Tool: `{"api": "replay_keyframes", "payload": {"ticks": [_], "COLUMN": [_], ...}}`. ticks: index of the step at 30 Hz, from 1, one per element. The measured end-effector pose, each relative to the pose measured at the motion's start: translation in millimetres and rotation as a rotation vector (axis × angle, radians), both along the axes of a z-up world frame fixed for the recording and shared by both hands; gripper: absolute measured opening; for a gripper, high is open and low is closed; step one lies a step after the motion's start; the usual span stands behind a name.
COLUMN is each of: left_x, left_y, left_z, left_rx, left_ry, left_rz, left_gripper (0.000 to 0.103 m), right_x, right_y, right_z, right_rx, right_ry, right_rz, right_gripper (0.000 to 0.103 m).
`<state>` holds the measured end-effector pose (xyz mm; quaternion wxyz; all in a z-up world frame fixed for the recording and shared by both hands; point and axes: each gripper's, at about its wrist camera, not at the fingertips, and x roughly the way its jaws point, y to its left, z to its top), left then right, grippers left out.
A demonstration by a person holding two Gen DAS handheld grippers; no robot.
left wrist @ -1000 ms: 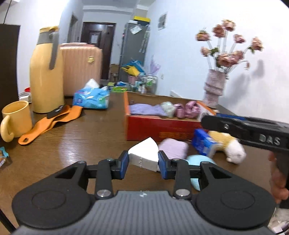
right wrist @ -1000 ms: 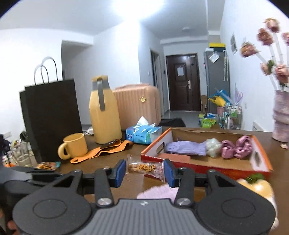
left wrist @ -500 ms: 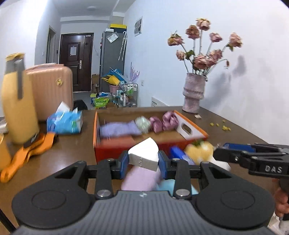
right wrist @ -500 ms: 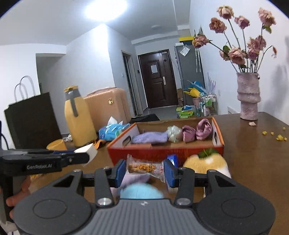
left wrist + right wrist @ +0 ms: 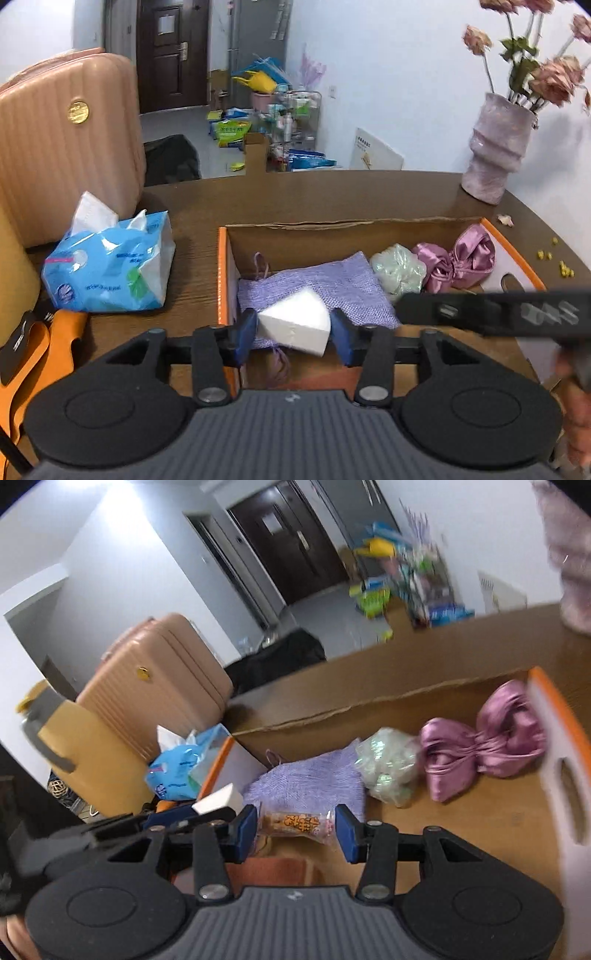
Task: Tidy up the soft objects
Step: 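Carry the white makeup sponge over the box with the right gripper, then open the right gripper to drop the white sponge into the box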
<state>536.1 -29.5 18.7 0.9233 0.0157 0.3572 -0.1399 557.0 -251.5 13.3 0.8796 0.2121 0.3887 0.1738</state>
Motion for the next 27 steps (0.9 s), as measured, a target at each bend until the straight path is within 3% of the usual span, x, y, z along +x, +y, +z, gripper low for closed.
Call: {"api": "replay_keyframes", "payload": {"ticks": [1, 2, 5, 10, 13, 16, 22, 27], "left_x": [0, -1, -3, -8, -20, -36, -84, -137], "left_y": [2, 3, 8, 14, 19, 22, 32, 31], "left_z": [-2, -2, -1, 12, 26, 40, 76, 99], "left_rx": [-0.007, -0.015, -0.025, 0.012, 0.016, 0.038, 0.056, 0.081], "left_ry": [-0.01, -0.021, -0.029, -0.059, -0.078, -0.11, -0.169, -0.252], "left_rz": [-0.013, -0.018, -0.041, 0.012, 0.029, 0.047, 0.083, 0.107], "left_gripper": [0.068, 0.071, 0.071, 0.071, 0.072, 0.074, 0.077, 0.078], "right_x": [3, 8, 12, 5, -7, -16, -57, -121], "right_y": [4, 7, 12, 10, 11, 7, -18, -42], "right_z": [-5, -10, -15, -8, 6, 20, 58, 99], "right_rx": [0.005, 0.011, 0.0, -0.006, -0.055, -0.079, -0.094, -0.176], "right_ry": [0.014, 0.026, 0.02, 0.013, -0.008, -0.052, -0.108, -0.239], "right_rz": [0.005, 0.013, 0.011, 0.014, 0.044, -0.005, -0.038, -0.048], "right_gripper": [0.053, 0.056, 0.056, 0.057, 0.069, 0.087, 0.087, 0.092]}}
